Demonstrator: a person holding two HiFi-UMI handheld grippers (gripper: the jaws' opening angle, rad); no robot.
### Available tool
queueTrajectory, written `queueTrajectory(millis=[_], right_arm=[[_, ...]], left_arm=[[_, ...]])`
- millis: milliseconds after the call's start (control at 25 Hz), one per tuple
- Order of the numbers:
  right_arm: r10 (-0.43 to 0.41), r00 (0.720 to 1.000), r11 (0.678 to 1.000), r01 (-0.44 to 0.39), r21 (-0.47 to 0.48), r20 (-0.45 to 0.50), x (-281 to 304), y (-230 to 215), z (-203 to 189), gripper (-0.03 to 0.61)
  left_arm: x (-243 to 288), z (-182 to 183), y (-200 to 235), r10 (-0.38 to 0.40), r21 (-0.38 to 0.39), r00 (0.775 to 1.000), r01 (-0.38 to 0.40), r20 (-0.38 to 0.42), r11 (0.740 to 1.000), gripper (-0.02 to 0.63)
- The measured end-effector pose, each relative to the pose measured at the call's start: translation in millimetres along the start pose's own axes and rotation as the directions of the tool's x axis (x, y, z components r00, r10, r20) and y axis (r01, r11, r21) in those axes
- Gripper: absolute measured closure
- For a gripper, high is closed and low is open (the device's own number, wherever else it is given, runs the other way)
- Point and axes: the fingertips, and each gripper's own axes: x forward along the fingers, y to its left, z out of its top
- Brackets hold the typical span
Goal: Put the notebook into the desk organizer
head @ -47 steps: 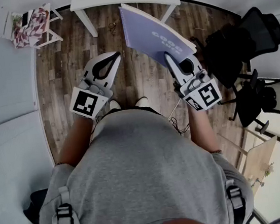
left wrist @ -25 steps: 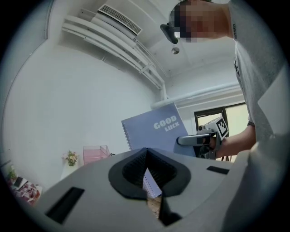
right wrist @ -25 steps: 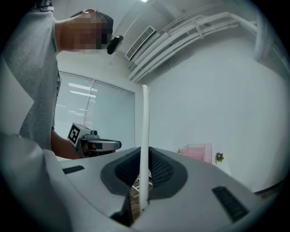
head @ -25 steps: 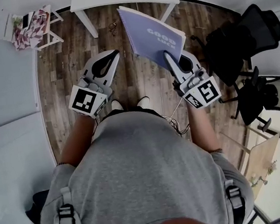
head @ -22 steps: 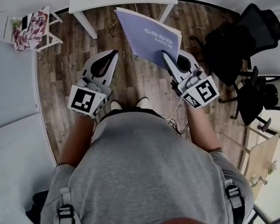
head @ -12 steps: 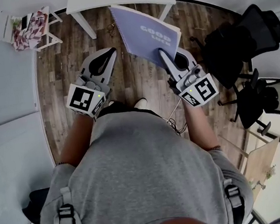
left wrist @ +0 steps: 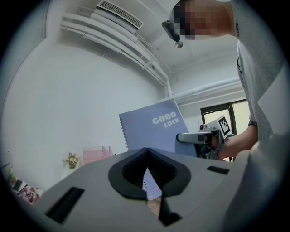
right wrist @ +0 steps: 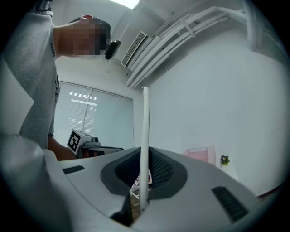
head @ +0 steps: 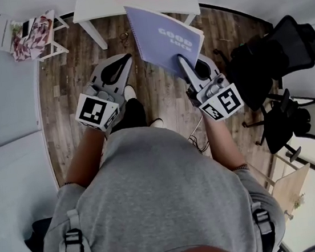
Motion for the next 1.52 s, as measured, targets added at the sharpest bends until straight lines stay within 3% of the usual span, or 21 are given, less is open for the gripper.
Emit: queueTrajectory(millis=[440,1000,1520], right_arm=[[-0.04,0.999,0.999,0.04,-0.001,-0.016,100,-69,5,0.541],[-0.105,0.994,0.993,0.106,0.046,-0.032,196,-125,-3,0.54],[-0.001,1.0,0.995,0.003,0.099,-0.018,262,-230,-2,0.54]], left_arm=[[76,7,103,-0.051,0.003,0.999,0.051,0.016,0.999,0.595],[128,0,211,-0.114,-0.003,0.993,0.114,0.018,0.993,0.595],[220,-4,272,-0.028,0.028,1.0,0.028,-0.002,0.999,0.595]])
